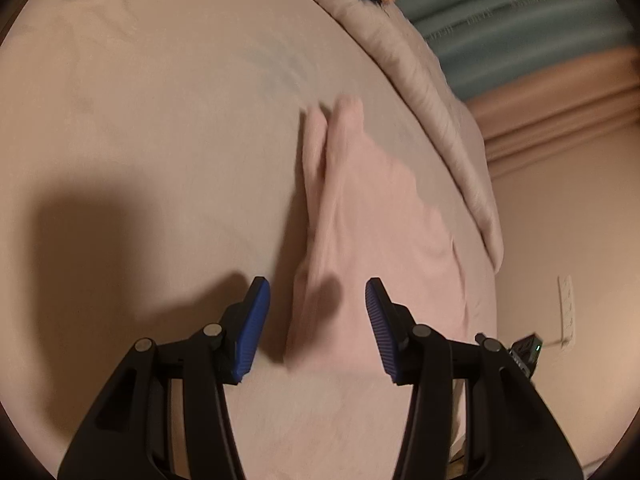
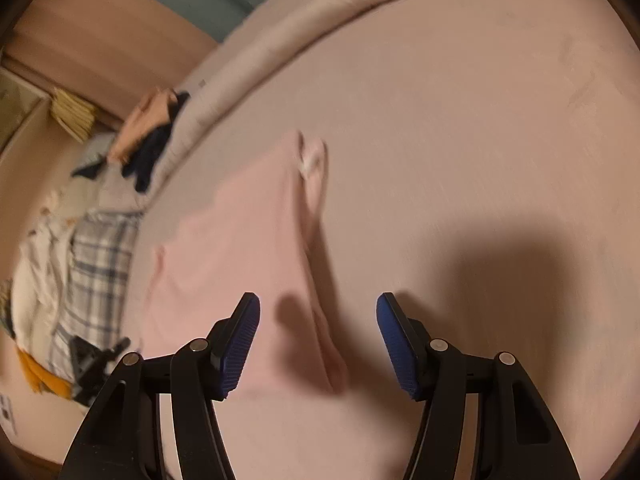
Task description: Fold small clothes
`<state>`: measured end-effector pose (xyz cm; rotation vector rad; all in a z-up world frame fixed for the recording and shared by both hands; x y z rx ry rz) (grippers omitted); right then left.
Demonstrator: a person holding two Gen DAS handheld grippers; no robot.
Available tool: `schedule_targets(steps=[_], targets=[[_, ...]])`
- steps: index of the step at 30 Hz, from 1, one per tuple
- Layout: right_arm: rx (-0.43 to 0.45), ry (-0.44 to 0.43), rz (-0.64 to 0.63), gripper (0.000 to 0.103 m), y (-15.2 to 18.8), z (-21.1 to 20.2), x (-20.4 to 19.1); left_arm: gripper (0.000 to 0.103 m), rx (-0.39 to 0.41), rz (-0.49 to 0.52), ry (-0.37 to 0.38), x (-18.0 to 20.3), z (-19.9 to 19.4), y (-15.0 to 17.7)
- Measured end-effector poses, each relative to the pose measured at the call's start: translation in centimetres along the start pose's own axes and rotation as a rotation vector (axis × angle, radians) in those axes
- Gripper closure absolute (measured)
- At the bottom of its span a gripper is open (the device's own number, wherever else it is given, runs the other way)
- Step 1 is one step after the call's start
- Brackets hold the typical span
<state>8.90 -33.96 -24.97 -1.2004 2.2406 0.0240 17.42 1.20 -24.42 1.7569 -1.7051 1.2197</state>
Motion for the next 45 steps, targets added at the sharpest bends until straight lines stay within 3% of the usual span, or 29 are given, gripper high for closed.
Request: schedule_targets(steps=[3, 8, 10, 11, 13, 15, 17, 22, 25, 27, 29, 32, 34, 36, 38, 41, 45], targets=[[0.001, 0.022, -0.019, 0.041, 0.8, 0.2, -0.7, 0.055, -0.024, 0.031, -0.025, 0.4, 1.1, 1.0], [0.045, 0.03, -0.129, 0.041, 0.8, 0.1, -2.9, 0.056, 0.004, 0.074, -0.029, 1.5, 1.6, 0.9], [0.051, 0.017, -0.161, 0.041, 0.7, 0.4, -3.9, 0.062, 0.013, 0.104, -0.042, 1.8, 1.7, 0.8], [0.053, 0.019, -0.177, 0.046, 0.6, 0.6, -4.1, 0.067, 0.007, 0.115, -0.045, 1.8, 1.8, 0.9], [0.035, 0.026, -0.196, 0.064, 0.5, 1.5, -4.1, 0.09, -0.008, 0.128, -0.048, 1.8, 2.2, 1.1], [0.017, 0.017, -0.199, 0.078, 0.6, 2.1, -4.2, 0.099, -0.016, 0.159, -0.045, 2.0, 2.4, 1.4], [0.029, -0.016, -0.181, 0.087, 0.7, 1.6, -4.5, 0.097, -0.01, 0.189, -0.017, 2.6, 2.2, 1.7], [0.059, -0.051, -0.158, 0.094, 1.0, 0.3, -4.1, 0.097, -0.033, 0.184, 0.052, 2.6, 2.3, 2.7], [0.061, -0.055, -0.174, 0.094, 1.8, -0.2, -4.2, 0.097, -0.015, 0.141, 0.01, 1.0, 2.0, 2.2], [0.054, -0.013, -0.187, 0.094, 2.1, 0.1, -3.9, 0.097, -0.019, 0.107, -0.048, -0.7, 2.1, 1.8], [0.011, 0.037, -0.197, 0.094, 2.6, 1.1, -3.5, 0.095, -0.016, 0.087, -0.06, -1.3, 2.3, 1.5], [0.011, 0.062, -0.207, 0.094, 2.6, 0.9, -3.3, 0.091, 0.01, 0.056, -0.083, -1.9, 1.9, 0.8], [0.03, 0.078, -0.206, 0.094, 2.3, 0.4, -3.3, 0.083, 0.02, 0.041, -0.103, -1.9, 1.6, 0.6], [0.067, 0.141, -0.248, 0.094, 2.1, -0.3, -3.6, 0.086, 0.039, 0.08, -0.153, -1.3, 1.1, 0.5], [0.109, 0.185, -0.326, 0.094, 2.1, -0.8, -4.7, 0.086, 0.057, 0.125, -0.132, 0.5, 0.9, 0.5], [0.131, 0.147, -0.399, 0.094, 2.4, -0.9, -7.1, 0.086, 0.068, 0.215, -0.104, 3.2, 1.3, 0.9], [0.118, 0.106, -0.451, 0.094, 2.5, 1.2, -9.9, 0.086, -0.007, 0.325, -0.139, 5.3, 4.8, 2.2]])
Point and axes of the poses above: each gripper's, at about its wrist camera, not at the fingertips, and z roughly the way its jaws point, x to its right, y to its underside, the point moved 9 cm from there along z, roughly the way its jaws point, and after that the axes turned 10 degrees about y, right-handed, at the moved point
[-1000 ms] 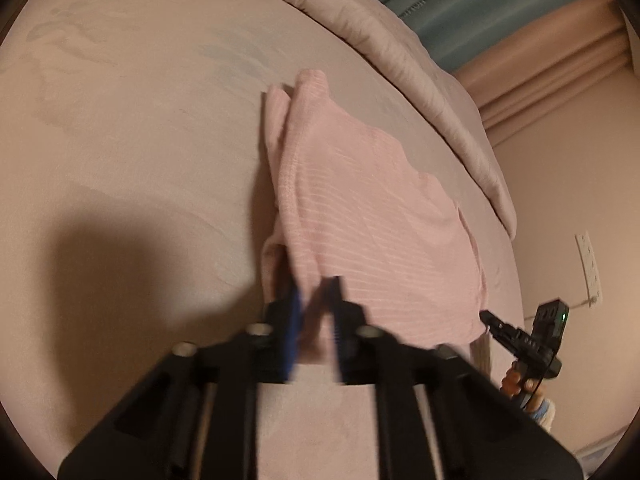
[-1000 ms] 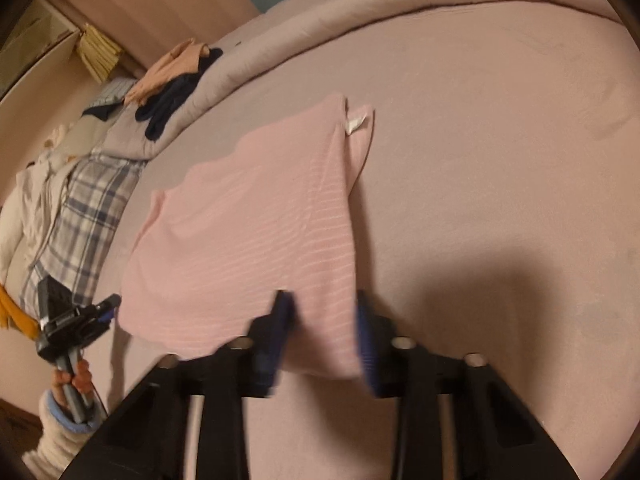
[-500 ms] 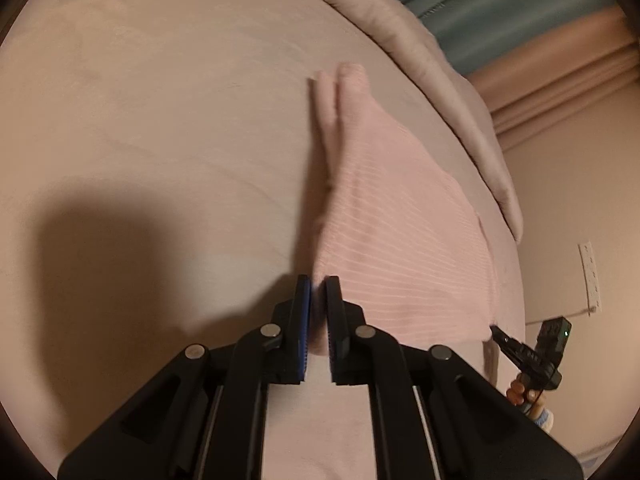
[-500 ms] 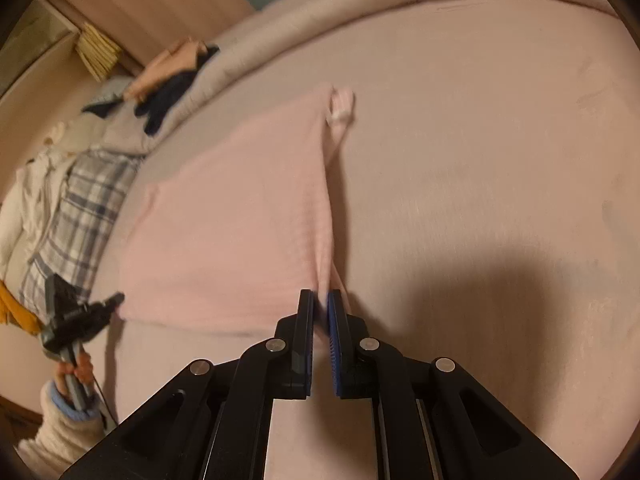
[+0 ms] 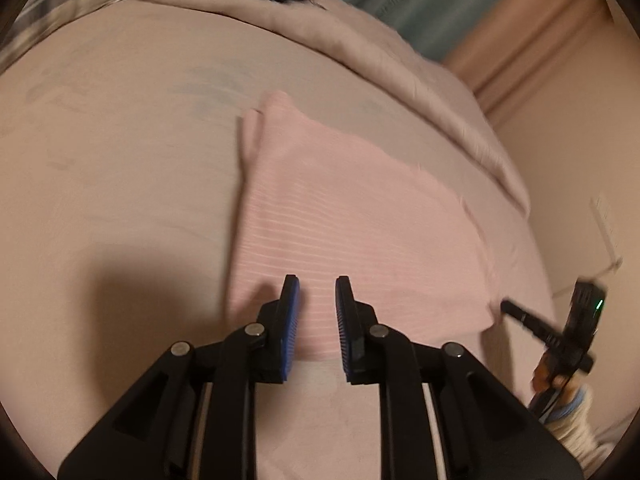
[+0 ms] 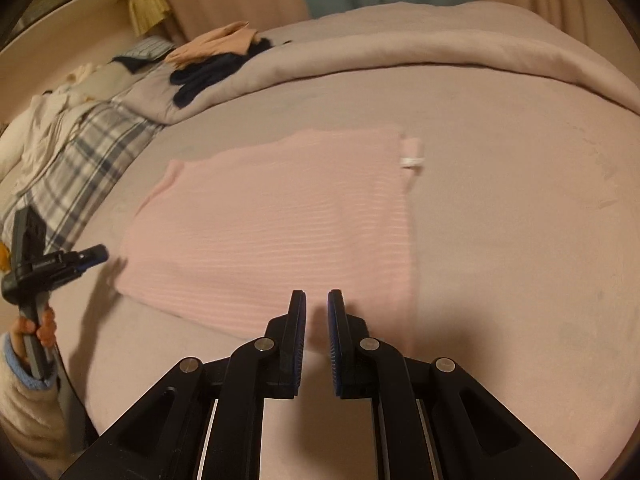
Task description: Fold small clothes
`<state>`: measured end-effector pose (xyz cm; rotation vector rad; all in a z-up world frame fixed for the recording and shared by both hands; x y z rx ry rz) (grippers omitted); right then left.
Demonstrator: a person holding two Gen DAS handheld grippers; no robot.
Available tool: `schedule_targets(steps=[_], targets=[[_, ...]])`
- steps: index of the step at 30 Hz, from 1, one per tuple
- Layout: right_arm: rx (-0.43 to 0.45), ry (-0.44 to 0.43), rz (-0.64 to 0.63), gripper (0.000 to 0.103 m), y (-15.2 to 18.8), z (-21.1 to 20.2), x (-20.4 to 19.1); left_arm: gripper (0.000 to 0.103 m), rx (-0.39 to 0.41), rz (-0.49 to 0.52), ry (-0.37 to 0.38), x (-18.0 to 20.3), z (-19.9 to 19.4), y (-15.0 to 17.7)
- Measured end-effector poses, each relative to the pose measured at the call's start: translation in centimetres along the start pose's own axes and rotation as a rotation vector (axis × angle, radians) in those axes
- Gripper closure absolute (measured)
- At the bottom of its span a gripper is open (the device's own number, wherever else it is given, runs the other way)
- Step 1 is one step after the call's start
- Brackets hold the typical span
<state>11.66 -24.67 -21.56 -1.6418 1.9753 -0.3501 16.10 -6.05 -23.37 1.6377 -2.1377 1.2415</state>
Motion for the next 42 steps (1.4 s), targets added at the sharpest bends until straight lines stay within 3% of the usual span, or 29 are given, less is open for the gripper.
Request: schedule_targets(steps=[5, 9, 12, 16, 19, 23, 28, 31, 34, 36, 40, 42], targets=[[-0.086, 0.02, -0.004, 0.094, 1.6, 2.7, 0.3, 0.087, -0.119, -0.004, -0.046, -1.7, 3.9, 2.9], [-0.111, -0.039, 0.059, 0.094, 2.9, 2.2, 1.4, 0.086, -0.097, -0.043, 0.029, -2.0, 2.9, 3.3], [-0.113, -0.034, 0.051, 0.094, 3.0, 1.1, 1.8, 0.086, -0.088, -0.047, 0.056, -1.8, 2.0, 3.2], [-0.044, -0.047, 0.029, 0.093, 0.6, 0.2, 0.9, 0.08, -0.042, -0.011, 0.091, 0.3, 1.7, 0.5], [0.006, -0.071, 0.044, 0.093, -2.1, 1.1, 0.7, 0.074, -0.007, -0.014, 0.143, 2.1, 2.5, -2.3], [0.03, -0.068, 0.069, 0.093, -5.0, 3.7, 0.2, 0.074, 0.007, -0.03, 0.157, 2.0, 4.8, -6.1], [0.017, -0.078, 0.128, 0.093, -6.0, 6.3, 0.4, 0.074, 0.03, -0.122, 0.105, -1.2, 7.4, -9.7], [-0.009, -0.066, 0.165, 0.093, -5.2, 6.9, 2.2, 0.079, 0.031, -0.188, 0.017, -5.2, 7.9, -10.2], [-0.003, -0.088, 0.229, 0.093, -5.0, 6.4, 3.8, 0.082, 0.101, -0.276, 0.046, -6.8, 7.1, -11.0], [0.006, -0.043, 0.254, 0.093, -4.9, 5.7, 4.9, 0.082, 0.134, -0.293, 0.039, -7.2, 6.0, -11.3], [0.041, -0.031, 0.192, 0.093, -4.5, 3.4, 4.2, 0.071, 0.133, -0.202, 0.005, -5.2, 3.9, -10.6], [0.048, -0.011, 0.139, 0.093, -3.8, 2.5, 3.2, 0.071, 0.128, -0.149, 0.023, -3.5, 2.3, -9.1]])
Point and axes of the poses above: each gripper's, at about its wrist camera, not at the fingertips, and z roughly the way its jaws point, x to its right, y to its underside, the point moved 9 cm from there along z, roughly the way its jaws point, and after that the axes turned 10 degrees about y, right-handed, at the moved point
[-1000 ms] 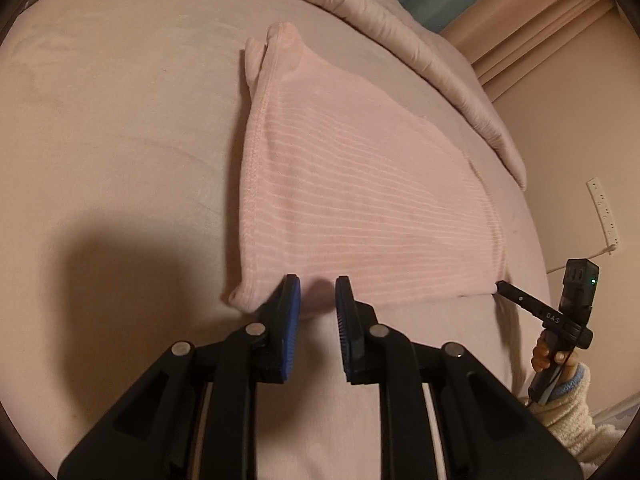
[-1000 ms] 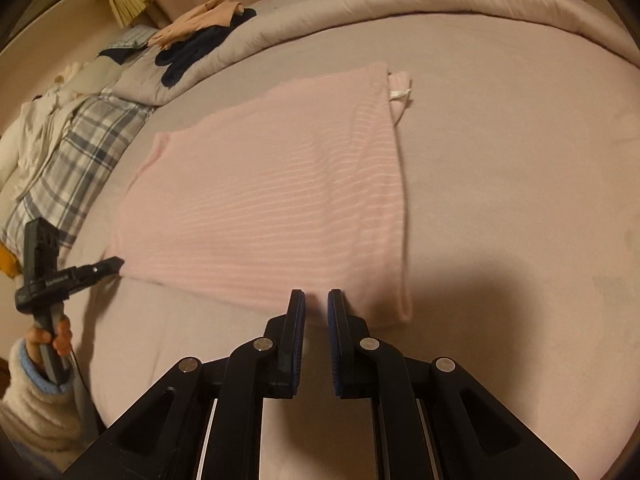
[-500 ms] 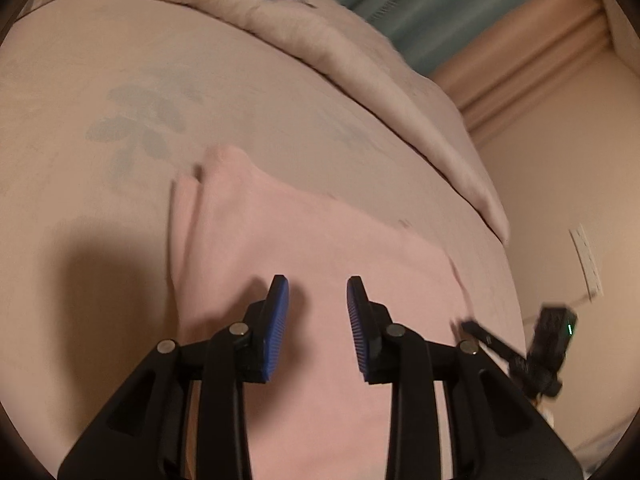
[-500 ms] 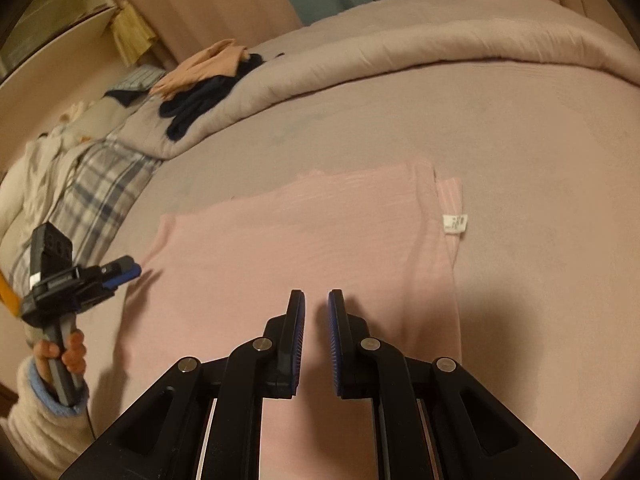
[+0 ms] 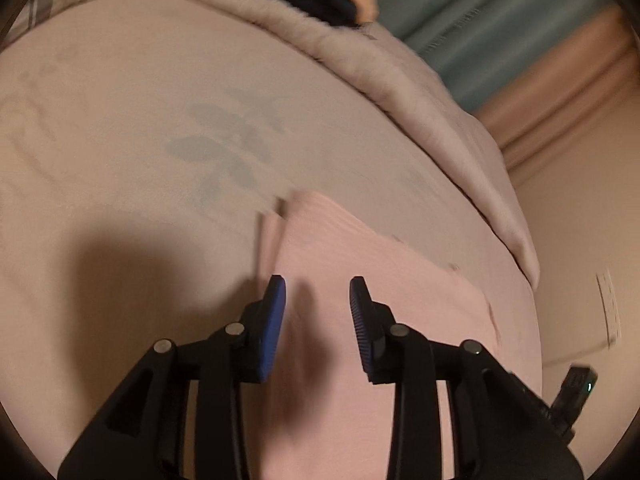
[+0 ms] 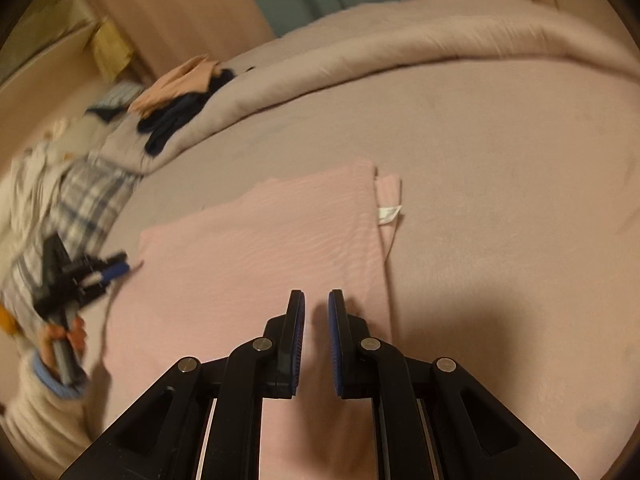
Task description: Fold small clothes
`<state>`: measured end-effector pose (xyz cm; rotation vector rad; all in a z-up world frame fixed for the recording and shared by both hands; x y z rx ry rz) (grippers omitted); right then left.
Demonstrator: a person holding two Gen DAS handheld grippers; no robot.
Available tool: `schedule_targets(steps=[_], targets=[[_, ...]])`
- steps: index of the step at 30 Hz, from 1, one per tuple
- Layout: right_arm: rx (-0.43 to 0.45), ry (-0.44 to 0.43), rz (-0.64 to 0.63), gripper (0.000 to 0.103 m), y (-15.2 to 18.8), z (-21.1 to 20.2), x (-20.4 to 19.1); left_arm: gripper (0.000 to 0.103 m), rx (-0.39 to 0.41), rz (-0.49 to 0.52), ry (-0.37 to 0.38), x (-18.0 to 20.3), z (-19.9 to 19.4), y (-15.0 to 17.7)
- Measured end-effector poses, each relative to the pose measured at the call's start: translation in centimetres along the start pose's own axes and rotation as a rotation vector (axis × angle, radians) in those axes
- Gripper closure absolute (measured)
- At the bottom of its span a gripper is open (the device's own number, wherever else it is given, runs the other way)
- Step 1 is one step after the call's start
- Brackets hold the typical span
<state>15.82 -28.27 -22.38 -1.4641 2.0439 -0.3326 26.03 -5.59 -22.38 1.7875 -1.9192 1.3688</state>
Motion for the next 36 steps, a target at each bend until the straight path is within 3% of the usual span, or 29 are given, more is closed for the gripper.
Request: schedule_targets(steps=[4, 7, 11, 14, 17, 21, 24, 28, 36], targets=[[-0.015, 0.0, -0.046, 0.093, 2.1, -0.7, -1.0, 0.07, -0.03, 0.111, -0.013, 2.3, -2.4, 4.6], [-0.066, 0.052, -0.091, 0.092, 4.1, 0.1, -1.2, 0.067, -0.069, 0.183, -0.088, 2.2, -2.6, 7.5], [-0.107, 0.137, -0.151, 0.09, 5.9, 0.6, -1.1, 0.067, -0.131, 0.154, -0.146, -0.1, -2.9, 11.4], [-0.121, 0.121, -0.149, 0.075, 6.6, -0.7, -1.3, 0.067, -0.12, 0.168, -0.153, -0.3, -3.8, 11.7], [-0.115, 0.097, -0.121, 0.072, 7.0, -2.0, -1.1, 0.065, -0.111, 0.149, -0.141, -0.4, -5.1, 12.5], [-0.116, 0.025, -0.039, 0.062, 7.4, -3.1, -0.7, 0.052, -0.089, 0.111, -0.122, -0.7, -6.6, 13.2], [-0.104, 0.023, -0.034, 0.061, 7.8, -3.8, -0.6, 0.041, -0.055, 0.041, -0.101, -1.0, -6.9, 13.2], [-0.108, 0.004, -0.039, 0.061, 8.2, -3.8, -1.7, 0.041, -0.039, -0.053, -0.091, -2.7, -7.6, 12.9], [-0.12, -0.057, -0.069, 0.06, 8.2, -2.8, -4.8, 0.041, -0.105, -0.172, 0.079, -3.3, -5.6, 10.7]])
Point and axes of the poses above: each gripper's, at about its wrist camera, not at the fingertips, and z roughly the way its jaws point, x to its right, y to its underside, the point moved 9 cm from there along z, roughly the way its jaws point, and after that the axes turned 10 degrees about y, right-handed, at the moved point
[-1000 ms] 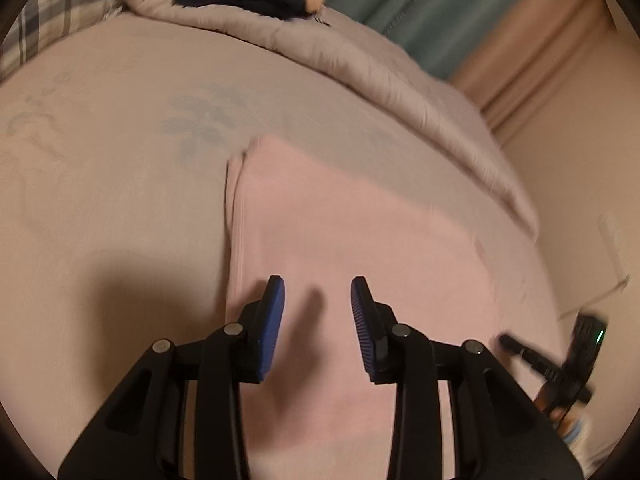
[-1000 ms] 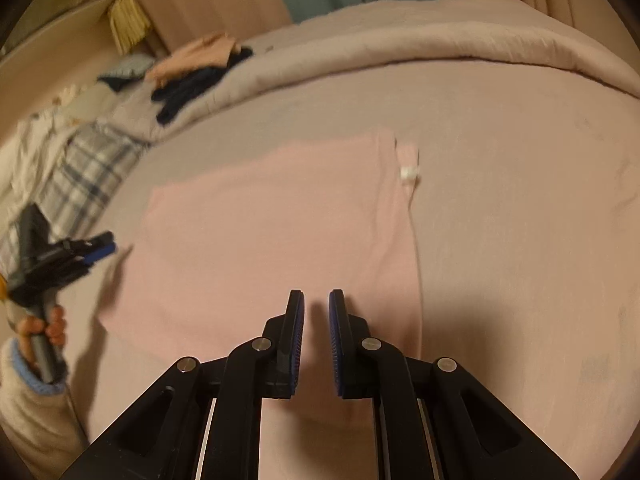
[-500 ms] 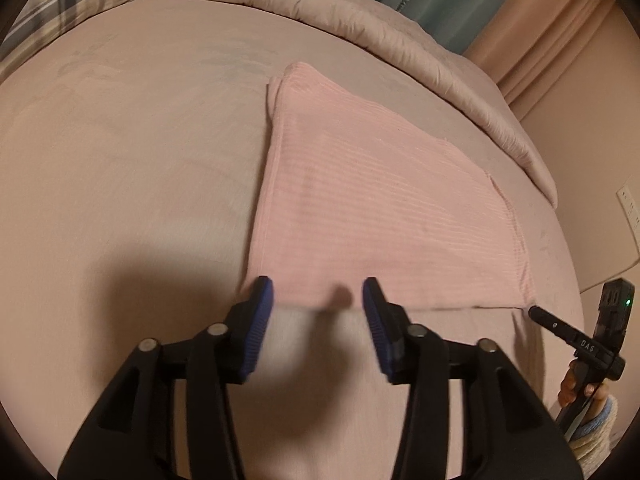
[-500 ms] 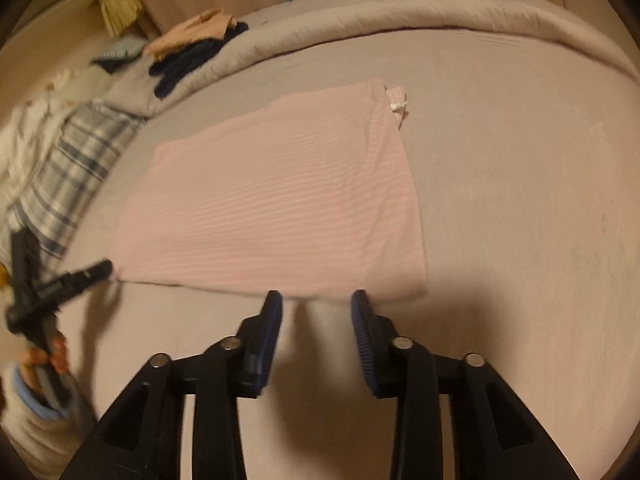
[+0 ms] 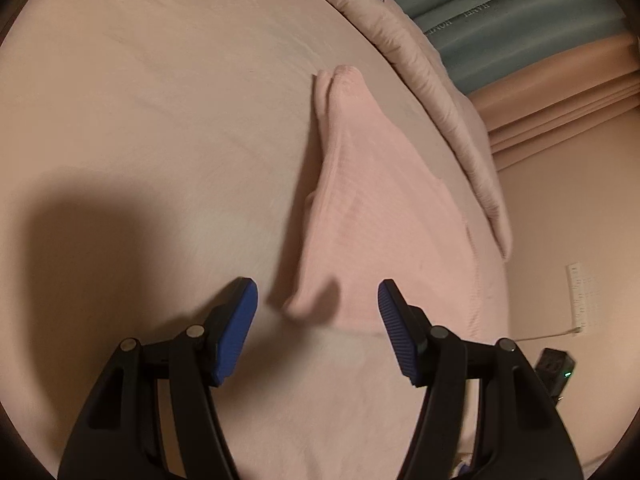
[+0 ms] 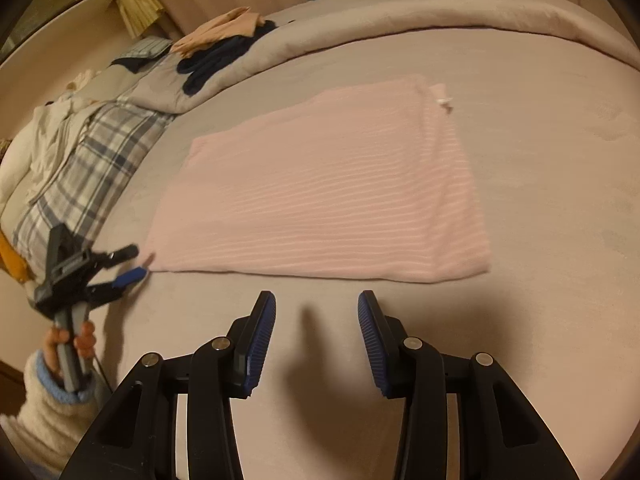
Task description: Fold small clothes
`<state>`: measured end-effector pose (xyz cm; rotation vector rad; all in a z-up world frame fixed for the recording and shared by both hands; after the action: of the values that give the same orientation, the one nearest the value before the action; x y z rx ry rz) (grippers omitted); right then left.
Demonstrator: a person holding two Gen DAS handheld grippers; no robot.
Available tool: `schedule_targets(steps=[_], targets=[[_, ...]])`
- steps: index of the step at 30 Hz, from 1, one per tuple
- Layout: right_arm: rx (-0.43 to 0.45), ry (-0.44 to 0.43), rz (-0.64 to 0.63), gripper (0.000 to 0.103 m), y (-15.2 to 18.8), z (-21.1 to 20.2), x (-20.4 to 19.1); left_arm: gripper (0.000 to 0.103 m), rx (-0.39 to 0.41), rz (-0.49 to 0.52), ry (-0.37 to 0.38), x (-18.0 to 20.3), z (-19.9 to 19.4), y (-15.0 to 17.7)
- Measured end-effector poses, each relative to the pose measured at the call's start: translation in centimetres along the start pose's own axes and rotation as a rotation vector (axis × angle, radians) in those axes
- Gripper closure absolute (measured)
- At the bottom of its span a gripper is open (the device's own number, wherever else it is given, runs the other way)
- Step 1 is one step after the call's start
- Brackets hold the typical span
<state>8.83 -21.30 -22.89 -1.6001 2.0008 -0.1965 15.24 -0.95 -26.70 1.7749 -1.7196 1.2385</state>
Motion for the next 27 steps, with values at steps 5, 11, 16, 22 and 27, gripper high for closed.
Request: schedule_targets(steps=[5, 11, 16, 22, 27], targets=[[-0.012, -0.003, -0.053, 0.06, -0.2, 0.8, -1.1, 0.041, -0.023, 0.045, -0.029, 0.8, 1.2, -1.9], [-0.016, -0.014, -0.075, 0.06, -1.4, 1.7, -1.9, 0.041, -0.045, 0.104, -0.052, 0.9, 3.1, -3.3], [-0.01, -0.029, -0.081, 0.06, -1.9, 2.1, -2.7, 0.04, -0.057, 0.125, -0.053, 0.9, 4.1, -4.2], [-0.007, -0.093, -0.032, 0.06, -2.4, 2.7, -3.2, 0.04, -0.062, 0.128, -0.04, 0.9, 4.6, -5.0], [-0.013, -0.119, -0.043, 0.06, -2.5, 3.2, -4.4, 0.04, -0.068, 0.131, -0.028, 0.8, 4.8, -5.5]])
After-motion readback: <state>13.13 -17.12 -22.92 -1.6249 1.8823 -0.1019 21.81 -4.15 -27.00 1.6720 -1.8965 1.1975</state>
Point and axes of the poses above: each gripper's, at about its wrist camera, not at the fingertips, and z roughly the way its jaws point, x to its right, y to its underside, the point moved 9 cm from there along z, roughly the way its jaws point, and after that the axes turned 10 degrees about y, right-handed, at the moved point
